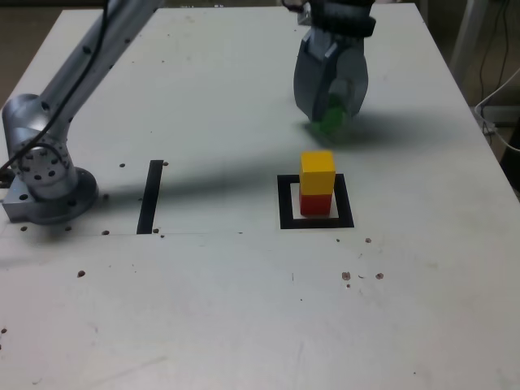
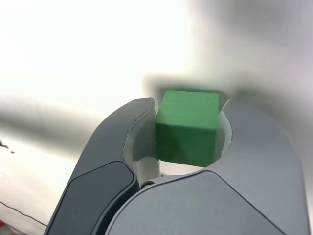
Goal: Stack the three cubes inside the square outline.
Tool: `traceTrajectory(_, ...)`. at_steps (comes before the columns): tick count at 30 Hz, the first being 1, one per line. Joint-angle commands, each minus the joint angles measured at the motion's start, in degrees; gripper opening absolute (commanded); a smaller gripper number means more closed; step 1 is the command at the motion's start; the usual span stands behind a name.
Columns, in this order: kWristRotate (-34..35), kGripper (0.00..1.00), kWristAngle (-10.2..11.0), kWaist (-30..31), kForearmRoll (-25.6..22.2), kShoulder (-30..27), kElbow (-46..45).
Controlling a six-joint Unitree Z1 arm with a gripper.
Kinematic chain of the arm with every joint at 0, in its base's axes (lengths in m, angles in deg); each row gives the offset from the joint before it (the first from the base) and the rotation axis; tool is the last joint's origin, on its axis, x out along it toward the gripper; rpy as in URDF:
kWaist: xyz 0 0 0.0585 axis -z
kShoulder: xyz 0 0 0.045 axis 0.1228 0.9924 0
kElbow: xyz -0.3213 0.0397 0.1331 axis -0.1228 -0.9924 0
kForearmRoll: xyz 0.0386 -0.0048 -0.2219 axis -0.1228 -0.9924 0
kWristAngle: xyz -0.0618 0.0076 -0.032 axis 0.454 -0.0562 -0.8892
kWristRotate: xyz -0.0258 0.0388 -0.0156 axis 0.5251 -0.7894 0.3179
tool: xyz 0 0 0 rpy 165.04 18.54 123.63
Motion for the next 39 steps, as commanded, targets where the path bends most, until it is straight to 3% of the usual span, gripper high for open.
traceTrajectory(1, -0.35, 0.28, 0.15, 1.22, -1.94, -3.32, -1.36)
traceTrajectory(15, 0.99, 0.28, -1.60, 10.38, -2.03, -15.26, -10.99)
traceTrajectory(27, 5.26, 0.28, -2.50, 20.02, -2.03, -16.49, -12.53)
traceTrajectory(39, 7.15, 0.28, -2.59, 23.56, -1.80, -16.28, -13.61)
